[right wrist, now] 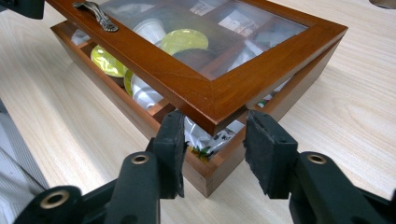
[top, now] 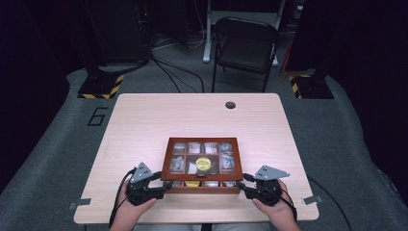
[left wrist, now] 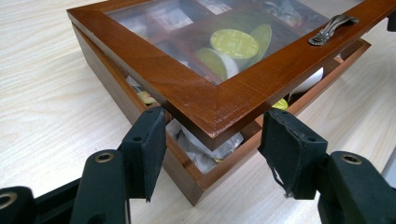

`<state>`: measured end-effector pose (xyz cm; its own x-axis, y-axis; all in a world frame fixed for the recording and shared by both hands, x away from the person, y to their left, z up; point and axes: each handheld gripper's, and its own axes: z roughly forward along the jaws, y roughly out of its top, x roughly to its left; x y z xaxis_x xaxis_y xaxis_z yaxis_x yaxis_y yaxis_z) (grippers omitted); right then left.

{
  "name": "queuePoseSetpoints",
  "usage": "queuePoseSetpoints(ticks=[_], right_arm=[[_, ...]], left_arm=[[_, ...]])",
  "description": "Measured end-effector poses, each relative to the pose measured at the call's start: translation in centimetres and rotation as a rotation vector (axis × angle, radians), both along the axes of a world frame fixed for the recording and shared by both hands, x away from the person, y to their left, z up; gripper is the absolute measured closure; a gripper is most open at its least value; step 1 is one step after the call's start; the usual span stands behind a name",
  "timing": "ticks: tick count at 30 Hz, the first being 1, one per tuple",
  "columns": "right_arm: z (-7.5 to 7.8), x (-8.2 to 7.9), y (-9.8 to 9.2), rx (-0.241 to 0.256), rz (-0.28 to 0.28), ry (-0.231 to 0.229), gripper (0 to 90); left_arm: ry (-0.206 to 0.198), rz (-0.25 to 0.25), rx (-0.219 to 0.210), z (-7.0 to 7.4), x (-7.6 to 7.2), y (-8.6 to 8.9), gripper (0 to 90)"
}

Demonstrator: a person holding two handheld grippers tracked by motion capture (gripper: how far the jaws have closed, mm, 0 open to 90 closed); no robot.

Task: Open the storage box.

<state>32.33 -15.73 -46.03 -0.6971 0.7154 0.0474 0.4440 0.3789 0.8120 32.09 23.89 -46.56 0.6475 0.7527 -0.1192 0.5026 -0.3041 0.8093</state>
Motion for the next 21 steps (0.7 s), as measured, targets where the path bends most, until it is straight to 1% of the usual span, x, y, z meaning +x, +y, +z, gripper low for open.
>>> queuePoseSetpoints(ticks=[1,2,4,5,6,7,8,9,10,11,12,13,14,16,18,19,20,21], right_arm=[[0.0,0.0,0.0,0.000,0.000,0.000,57.3],[0.2,0.0,0.1,-0.008,-0.002,0.002,57.0],[0.7,0.1,0.3,-0.013,-0.016,0.000,56.6],[1.0,0.2,0.3,-0.014,-0.020,-0.006,56.4],[1.7,0.3,0.4,-0.013,-0.029,-0.014,55.8],[1.7,0.3,0.4,-0.013,-0.029,-0.014,55.8],[2.0,0.4,0.4,-0.014,-0.035,-0.017,55.5],[2.5,0.5,0.5,-0.012,-0.039,-0.026,55.4],[3.4,0.9,0.6,-0.012,-0.041,-0.038,54.6],[3.4,0.9,0.6,-0.012,-0.041,-0.038,54.6],[3.7,1.0,0.6,-0.011,-0.045,-0.041,53.9],[4.7,1.5,0.8,-0.007,-0.050,-0.055,53.4],[4.7,1.5,0.8,-0.007,-0.050,-0.055,53.4],[5.7,1.9,1.0,-0.003,-0.056,-0.062,53.1],[6.4,2.3,1.1,0.002,-0.060,-0.072,53.0],[7.0,2.8,1.2,0.008,-0.070,-0.076,52.6],[7.2,3.0,1.1,0.013,-0.071,-0.076,52.2],[7.2,3.0,1.1,0.013,-0.071,-0.076,52.2]], left_arm=[[-0.008,0.000,0.008,0.1,0.1,0.0,40.7],[-0.003,0.002,0.005,0.4,0.2,0.0,40.7],[-0.010,0.008,0.011,0.8,0.4,0.0,40.7],[-0.011,0.018,0.009,1.1,0.5,-0.1,40.7],[-0.024,0.031,0.001,1.7,0.7,-0.1,40.5],[-0.024,0.031,0.001,1.7,0.7,-0.1,40.6],[-0.032,0.032,-0.002,2.2,0.9,0.0,40.6],[-0.042,0.041,-0.004,2.6,1.0,-0.1,40.5],[-0.055,0.047,-0.004,3.3,1.3,-0.2,40.5],[-0.055,0.047,-0.004,3.3,1.3,-0.2,40.5],[-0.065,0.051,-0.002,3.9,1.7,-0.3,40.5],[-0.075,0.056,-0.002,4.7,2.0,-0.3,40.5],[-0.075,0.056,-0.002,4.7,2.0,-0.3,40.5],[-0.092,0.067,-0.007,5.6,2.4,-0.5,40.4],[-0.102,0.075,-0.007,6.2,2.8,-0.7,40.4],[-0.102,0.079,-0.009,6.8,3.2,-0.7,40.4],[-0.105,0.082,-0.012,7.2,3.5,-0.7,40.4],[-0.105,0.082,-0.012,7.2,3.5,-0.7,40.4]])
